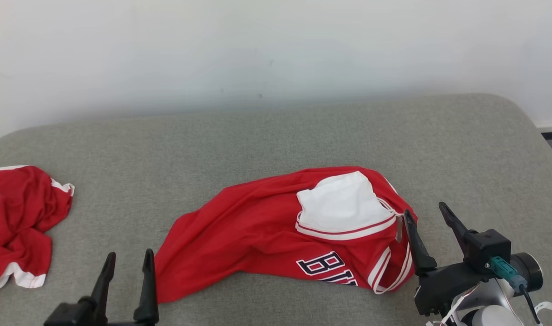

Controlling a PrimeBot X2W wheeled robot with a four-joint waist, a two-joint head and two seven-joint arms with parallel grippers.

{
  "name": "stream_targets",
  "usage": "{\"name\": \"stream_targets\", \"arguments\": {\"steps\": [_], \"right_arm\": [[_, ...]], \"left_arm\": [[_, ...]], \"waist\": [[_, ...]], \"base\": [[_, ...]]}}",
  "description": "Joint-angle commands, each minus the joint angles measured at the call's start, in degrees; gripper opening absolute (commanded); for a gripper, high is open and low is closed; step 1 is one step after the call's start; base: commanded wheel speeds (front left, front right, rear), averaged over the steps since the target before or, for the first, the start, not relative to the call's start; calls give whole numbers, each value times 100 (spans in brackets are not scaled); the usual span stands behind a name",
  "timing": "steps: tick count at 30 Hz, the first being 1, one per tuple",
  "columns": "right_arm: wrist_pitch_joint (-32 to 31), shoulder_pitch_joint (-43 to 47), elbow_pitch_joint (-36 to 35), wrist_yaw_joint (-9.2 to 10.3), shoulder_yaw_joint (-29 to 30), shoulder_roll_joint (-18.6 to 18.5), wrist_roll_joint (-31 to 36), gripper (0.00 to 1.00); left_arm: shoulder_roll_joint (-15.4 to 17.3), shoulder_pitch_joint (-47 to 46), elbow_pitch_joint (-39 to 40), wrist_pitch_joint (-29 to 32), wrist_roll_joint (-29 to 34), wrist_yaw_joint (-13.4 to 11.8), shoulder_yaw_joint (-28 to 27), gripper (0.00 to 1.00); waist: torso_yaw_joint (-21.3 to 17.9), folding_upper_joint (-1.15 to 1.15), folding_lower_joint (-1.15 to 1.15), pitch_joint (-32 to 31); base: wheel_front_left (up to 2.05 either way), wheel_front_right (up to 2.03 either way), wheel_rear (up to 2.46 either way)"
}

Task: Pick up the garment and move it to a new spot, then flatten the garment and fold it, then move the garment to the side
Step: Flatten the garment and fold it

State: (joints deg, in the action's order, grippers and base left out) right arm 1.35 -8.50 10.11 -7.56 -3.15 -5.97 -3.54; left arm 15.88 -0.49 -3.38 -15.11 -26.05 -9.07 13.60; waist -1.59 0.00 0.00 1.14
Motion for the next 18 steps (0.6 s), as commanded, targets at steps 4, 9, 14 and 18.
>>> {"name": "stream_targets", "arguments": {"steps": [4, 9, 14, 18], "right_arm": [[-3, 62, 13, 15, 15, -23, -79, 100], [48, 203, 93, 15, 81, 11, -143, 100], [-145, 53, 308, 15, 50, -108, -299, 100], [-701, -464, 843, 15, 98, -259, -738, 100]], "left_arm": [[-202, 369, 198, -2, 374, 210, -290, 100], [-517, 664, 290, -3, 661, 406, -722, 100], [-779, 722, 308, -5, 803, 630, -1165, 100], [-942, 601, 295, -5, 921, 825, -1381, 100]], "waist": [[137, 0, 0, -167], [238, 0, 0, -274], [317, 0, 0, -306], [368, 0, 0, -242]], "base": [[0, 0, 0], [0, 0, 0], [0, 0, 0], [0, 0, 0]]}}
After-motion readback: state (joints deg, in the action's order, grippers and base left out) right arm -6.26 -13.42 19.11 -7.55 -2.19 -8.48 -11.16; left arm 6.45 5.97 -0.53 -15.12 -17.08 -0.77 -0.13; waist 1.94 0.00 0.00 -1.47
